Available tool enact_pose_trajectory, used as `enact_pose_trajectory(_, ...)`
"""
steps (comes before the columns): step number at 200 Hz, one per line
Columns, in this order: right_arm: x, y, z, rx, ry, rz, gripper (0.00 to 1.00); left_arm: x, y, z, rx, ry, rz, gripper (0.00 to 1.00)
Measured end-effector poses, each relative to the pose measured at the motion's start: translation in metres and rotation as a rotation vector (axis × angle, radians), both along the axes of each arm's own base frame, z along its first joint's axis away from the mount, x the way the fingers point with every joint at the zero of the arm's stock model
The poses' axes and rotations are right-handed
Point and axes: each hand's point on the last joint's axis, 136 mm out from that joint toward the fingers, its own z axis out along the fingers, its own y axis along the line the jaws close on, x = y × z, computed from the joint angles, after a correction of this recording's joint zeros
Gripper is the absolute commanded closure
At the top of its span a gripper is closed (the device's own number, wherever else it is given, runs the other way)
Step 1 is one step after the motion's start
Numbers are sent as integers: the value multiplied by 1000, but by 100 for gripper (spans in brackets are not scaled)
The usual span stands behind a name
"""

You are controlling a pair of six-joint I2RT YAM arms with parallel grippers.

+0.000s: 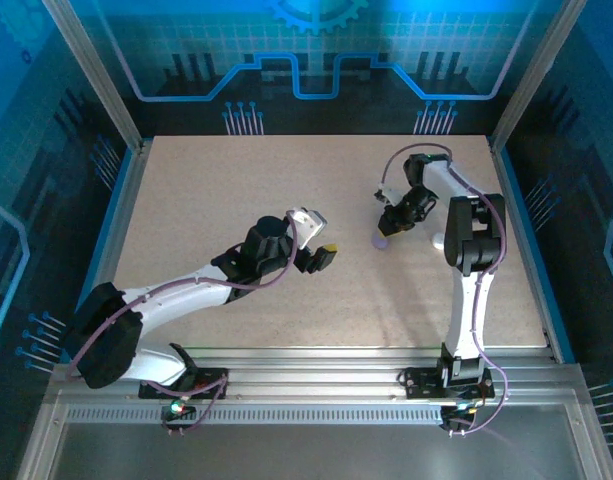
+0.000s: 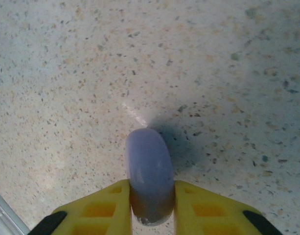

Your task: Insert wireless bluetooth earbuds into charging case

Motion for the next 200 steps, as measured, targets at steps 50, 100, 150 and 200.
enact_pose_trajectory(50,5,-9,0,-11,-1,-39,63,1,1,0,0,0,3,17)
enact_pose_trajectory(100,22,-14,9,-17,-53,-67,59,10,15,2,-2,5,49,14)
enact_pose_trajectory(150,38,-14,39,-11,-188,-107,53,47,96,37,-60,-16,315,2)
enact_pose_trajectory(200,24,-14,113,48,-541,-213,0,72,247,47,-135,-16,839,1)
